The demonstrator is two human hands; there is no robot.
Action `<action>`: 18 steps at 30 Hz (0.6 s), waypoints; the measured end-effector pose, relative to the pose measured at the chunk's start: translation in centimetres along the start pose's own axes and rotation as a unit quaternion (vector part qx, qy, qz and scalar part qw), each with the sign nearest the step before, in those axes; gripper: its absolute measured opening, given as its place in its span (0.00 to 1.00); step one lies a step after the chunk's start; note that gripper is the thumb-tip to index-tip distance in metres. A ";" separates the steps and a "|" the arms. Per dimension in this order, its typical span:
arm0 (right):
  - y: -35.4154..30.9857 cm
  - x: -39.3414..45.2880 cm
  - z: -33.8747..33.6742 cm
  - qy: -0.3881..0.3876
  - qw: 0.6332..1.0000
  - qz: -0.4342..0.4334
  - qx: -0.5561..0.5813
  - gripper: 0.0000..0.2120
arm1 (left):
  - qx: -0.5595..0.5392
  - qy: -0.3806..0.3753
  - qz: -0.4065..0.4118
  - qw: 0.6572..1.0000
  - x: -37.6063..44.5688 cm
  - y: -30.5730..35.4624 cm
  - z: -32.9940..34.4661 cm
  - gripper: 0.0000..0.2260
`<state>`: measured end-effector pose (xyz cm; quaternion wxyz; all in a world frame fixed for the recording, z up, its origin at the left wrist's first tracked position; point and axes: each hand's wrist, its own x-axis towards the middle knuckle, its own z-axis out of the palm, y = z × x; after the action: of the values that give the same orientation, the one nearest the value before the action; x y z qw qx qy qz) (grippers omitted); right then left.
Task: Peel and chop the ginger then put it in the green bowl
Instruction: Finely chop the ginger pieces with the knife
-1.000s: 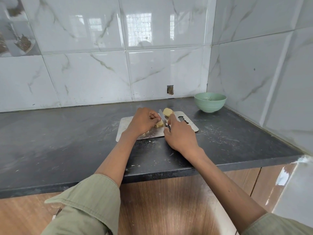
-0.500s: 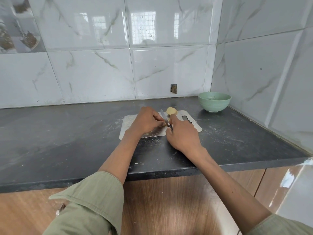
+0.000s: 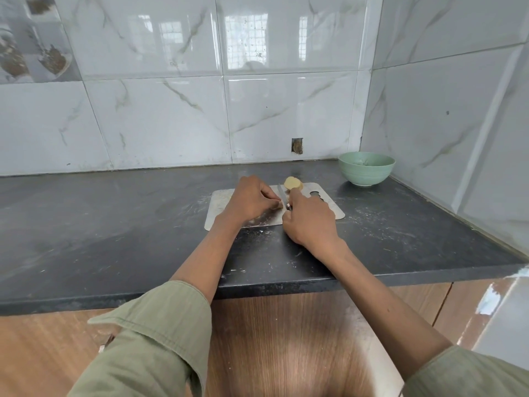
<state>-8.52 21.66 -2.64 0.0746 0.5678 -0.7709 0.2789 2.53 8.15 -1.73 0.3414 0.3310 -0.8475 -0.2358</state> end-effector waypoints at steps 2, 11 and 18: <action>0.2 -0.2 -0.1 0.003 1.000 -0.003 0.012 0.10 | -0.007 0.004 0.003 1.000 -0.1 -0.1 0.0 0.02; 0.5 -0.8 -0.3 0.014 0.999 -0.026 0.027 0.10 | -0.018 -0.014 0.001 1.000 -0.1 -0.3 -0.3 0.04; 0.7 -0.6 -0.2 0.010 0.999 -0.033 0.019 0.10 | -0.033 -0.014 -0.014 0.999 -0.1 -0.3 -0.1 0.04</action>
<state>-8.96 22.38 -3.00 0.0807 0.5918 -0.7451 0.2969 2.76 8.01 -1.93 0.3374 0.3277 -0.8392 -0.2732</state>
